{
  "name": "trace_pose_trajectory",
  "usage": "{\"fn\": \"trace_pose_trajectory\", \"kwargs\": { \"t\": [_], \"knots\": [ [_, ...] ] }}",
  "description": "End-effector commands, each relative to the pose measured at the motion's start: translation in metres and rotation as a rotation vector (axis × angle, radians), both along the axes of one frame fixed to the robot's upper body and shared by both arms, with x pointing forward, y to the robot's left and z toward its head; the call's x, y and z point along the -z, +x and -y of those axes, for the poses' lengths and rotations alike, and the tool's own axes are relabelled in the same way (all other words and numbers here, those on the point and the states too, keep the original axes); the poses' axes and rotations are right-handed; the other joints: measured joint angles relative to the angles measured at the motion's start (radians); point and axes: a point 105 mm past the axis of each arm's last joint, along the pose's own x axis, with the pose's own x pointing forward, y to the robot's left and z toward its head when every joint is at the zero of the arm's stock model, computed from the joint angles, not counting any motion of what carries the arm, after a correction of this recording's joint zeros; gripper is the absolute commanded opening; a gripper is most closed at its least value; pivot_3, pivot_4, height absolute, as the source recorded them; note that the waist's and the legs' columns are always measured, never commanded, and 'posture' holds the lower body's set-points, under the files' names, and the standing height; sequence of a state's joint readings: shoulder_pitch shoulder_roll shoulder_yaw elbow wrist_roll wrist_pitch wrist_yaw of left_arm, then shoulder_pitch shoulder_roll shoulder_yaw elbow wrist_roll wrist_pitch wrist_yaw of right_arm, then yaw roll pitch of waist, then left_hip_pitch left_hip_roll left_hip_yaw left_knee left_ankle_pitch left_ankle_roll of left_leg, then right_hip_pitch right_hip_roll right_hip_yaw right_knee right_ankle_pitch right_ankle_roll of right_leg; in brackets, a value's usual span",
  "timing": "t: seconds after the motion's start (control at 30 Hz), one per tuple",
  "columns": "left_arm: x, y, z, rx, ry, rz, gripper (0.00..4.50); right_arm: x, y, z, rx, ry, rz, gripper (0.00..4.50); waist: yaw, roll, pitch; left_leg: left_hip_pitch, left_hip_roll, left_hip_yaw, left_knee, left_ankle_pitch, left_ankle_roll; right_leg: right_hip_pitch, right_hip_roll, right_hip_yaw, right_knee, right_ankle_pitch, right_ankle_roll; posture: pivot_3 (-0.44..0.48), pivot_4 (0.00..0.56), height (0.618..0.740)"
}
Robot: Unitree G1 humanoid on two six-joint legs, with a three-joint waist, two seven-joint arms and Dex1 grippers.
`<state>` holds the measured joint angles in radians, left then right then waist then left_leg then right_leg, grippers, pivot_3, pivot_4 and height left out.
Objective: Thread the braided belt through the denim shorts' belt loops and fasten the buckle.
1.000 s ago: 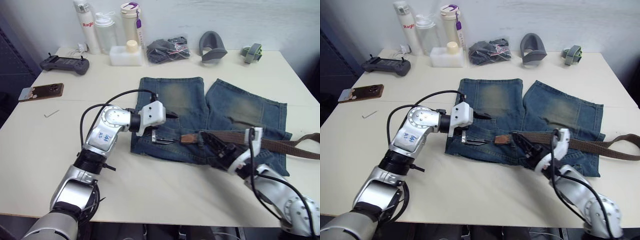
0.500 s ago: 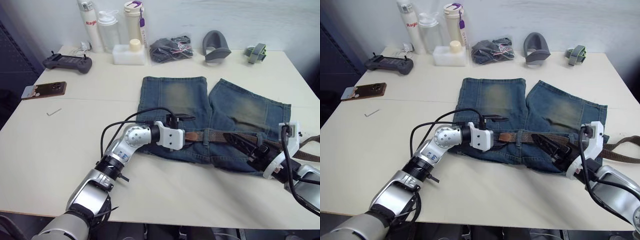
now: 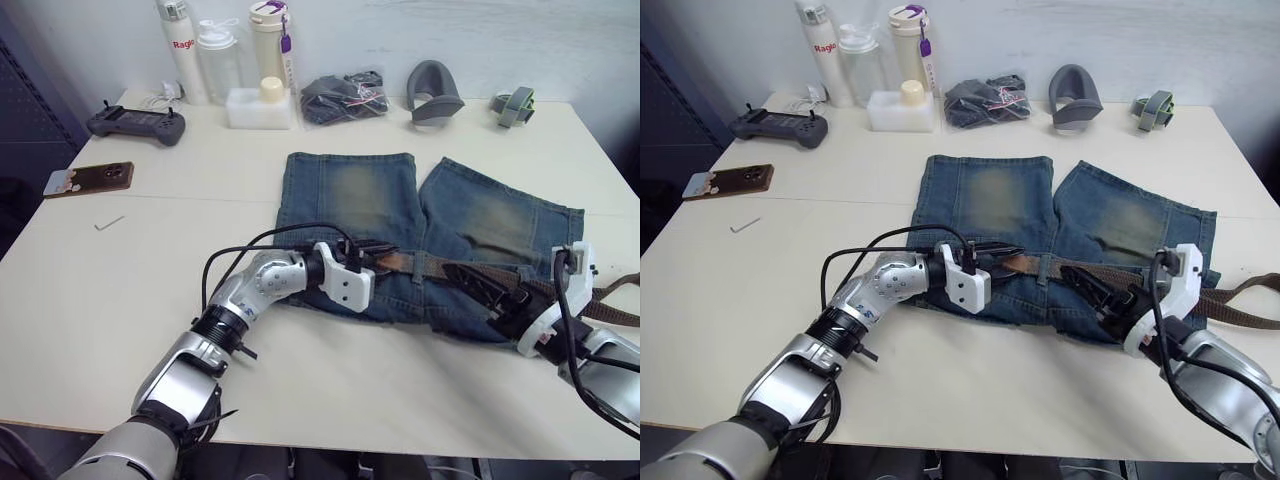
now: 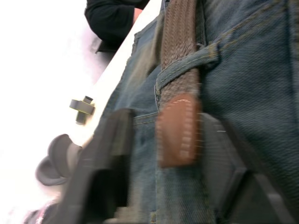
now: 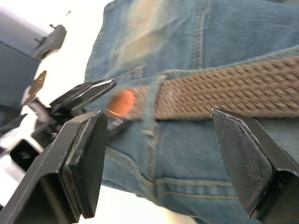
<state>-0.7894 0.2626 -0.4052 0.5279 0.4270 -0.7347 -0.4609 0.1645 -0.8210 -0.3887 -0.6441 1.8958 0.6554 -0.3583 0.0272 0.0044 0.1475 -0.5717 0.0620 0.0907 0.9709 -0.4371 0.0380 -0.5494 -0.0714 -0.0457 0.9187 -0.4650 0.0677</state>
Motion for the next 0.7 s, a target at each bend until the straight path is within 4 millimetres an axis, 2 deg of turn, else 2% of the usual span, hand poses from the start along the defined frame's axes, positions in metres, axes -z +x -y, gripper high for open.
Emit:
{"fn": "trace_pose_trajectory", "kwargs": {
  "t": [0.03,0.07,0.13,0.17,0.2,0.23,0.27,0.37,0.47,0.5,0.7],
  "knots": [
    [-0.029,0.005,-0.011,-0.025,-0.072,0.129,0.44,0.015,0.006,0.024,0.135,-0.055,-0.047,3.8,0.0,0.0,0.0,0.0,0.0,0.0,0.0,0.0,0.0,0.0,0.0,0.0,0.0,0.0,0.0,0.0,0.15,0.649],
    [-0.03,0.006,-0.013,-0.028,-0.077,0.133,0.01,0.019,0.007,0.031,0.172,-0.055,-0.062,3.55,0.0,0.0,0.0,0.0,0.0,0.0,0.0,0.0,0.0,0.0,0.0,0.0,0.0,0.0,0.0,0.0,0.15,0.649],
    [-0.034,0.007,-0.017,-0.039,-0.084,0.139,0.0,0.034,0.009,0.05,0.252,-0.113,-0.112,3.0,-0.001,0.0,0.0,0.0,0.0,0.0,0.0,0.001,-0.002,0.0,0.0,0.0,0.0,0.0,0.0,0.0,0.15,0.649],
    [-0.034,0.008,-0.018,-0.044,-0.084,0.133,0.0,0.039,0.01,0.054,0.269,-0.134,-0.121,2.56,-0.001,0.0,0.0,0.0,0.0,0.0,0.0,0.001,-0.002,0.0,0.0,0.0,0.0,0.0,0.0,0.0,0.15,0.649],
    [-0.034,0.008,-0.019,-0.047,-0.085,0.129,0.0,0.042,0.01,0.056,0.274,-0.144,-0.126,2.25,0.0,0.0,0.0,0.0,0.0,0.0,0.0,0.001,-0.002,0.0,0.0,0.0,0.0,0.0,0.0,0.0,0.15,0.649],
    [-0.033,0.008,-0.02,-0.048,-0.085,0.128,0.0,0.045,0.01,0.055,0.272,-0.151,-0.134,1.68,0.0,0.0,0.0,0.0,0.0,0.0,0.0,0.001,-0.002,0.0,0.0,0.0,0.0,0.0,0.0,0.0,0.15,0.649],
    [-0.034,0.009,-0.02,-0.051,-0.092,0.118,0.0,0.051,0.011,0.055,0.269,-0.18,-0.158,1.47,-0.001,0.0,0.0,0.0,0.0,0.0,0.0,0.001,-0.002,0.0,0.0,0.0,0.0,0.0,0.0,0.0,0.15,0.649],
    [-0.036,0.009,-0.024,-0.06,-0.087,0.117,0.0,0.07,0.011,0.057,0.272,-0.269,-0.225,0.03,-0.002,0.0,0.0,0.0,0.0,0.001,0.0,0.002,-0.003,0.0,0.0,0.0,0.001,0.0,0.0,0.0,0.15,0.649],
    [-0.037,0.012,-0.037,-0.08,-0.054,0.13,0.0,0.082,0.011,0.06,0.272,-0.319,-0.265,0.03,-0.006,0.0,0.0,0.001,0.0,0.001,0.0,0.002,-0.003,0.0,0.0,0.001,0.001,0.0,0.0,0.0,0.15,0.649],
    [-0.034,0.013,-0.047,-0.094,-0.026,0.128,0.0,0.084,0.012,0.061,0.273,-0.323,-0.271,0.03,-0.007,0.0,0.0,0.002,0.0,0.001,-0.001,0.002,-0.003,0.0,0.0,0.001,0.002,0.0,0.0,0.0,0.15,0.649],
    [-0.022,0.018,-0.09,-0.174,0.095,0.119,0.0,0.087,0.018,0.057,0.247,-0.336,-0.27,0.03,-0.019,-0.005,-0.003,0.004,0.001,0.002,-0.001,0.001,-0.002,0.001,0.001,0.002,0.003,-0.001,-0.002,0.0,0.15,0.649]
  ]
}}
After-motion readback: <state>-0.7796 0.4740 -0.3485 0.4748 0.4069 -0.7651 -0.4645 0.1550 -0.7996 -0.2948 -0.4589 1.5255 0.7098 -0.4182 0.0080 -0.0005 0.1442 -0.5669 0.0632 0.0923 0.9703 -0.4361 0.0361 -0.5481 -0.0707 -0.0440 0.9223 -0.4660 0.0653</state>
